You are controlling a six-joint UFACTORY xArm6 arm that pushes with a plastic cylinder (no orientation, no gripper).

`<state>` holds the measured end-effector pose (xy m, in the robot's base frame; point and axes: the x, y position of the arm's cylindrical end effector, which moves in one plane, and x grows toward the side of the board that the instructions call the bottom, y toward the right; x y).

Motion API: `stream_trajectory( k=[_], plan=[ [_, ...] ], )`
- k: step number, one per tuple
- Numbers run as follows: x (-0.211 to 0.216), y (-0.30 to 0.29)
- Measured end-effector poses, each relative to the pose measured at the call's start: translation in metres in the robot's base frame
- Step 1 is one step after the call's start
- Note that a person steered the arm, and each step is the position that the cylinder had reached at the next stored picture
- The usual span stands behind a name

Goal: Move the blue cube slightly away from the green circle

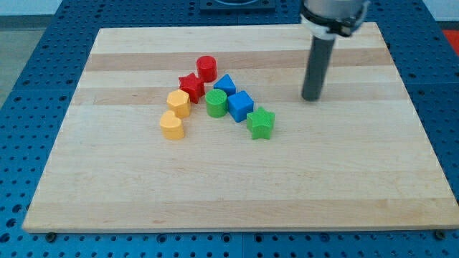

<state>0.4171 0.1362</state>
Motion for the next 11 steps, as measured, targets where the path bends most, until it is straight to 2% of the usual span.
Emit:
stream_trajectory(
  k=[2,3,4,5,7,8,9,10,11],
  plan=[
    [0.057,0.005],
    [0.105,0.0],
    [0.12,-0.044],
    [0.139,-0.122],
    [0.13,-0.223],
    [0.122,-0.236],
    [0.089,-0.236],
    [0.074,-0.235],
    [0.062,-0.193]
  ],
)
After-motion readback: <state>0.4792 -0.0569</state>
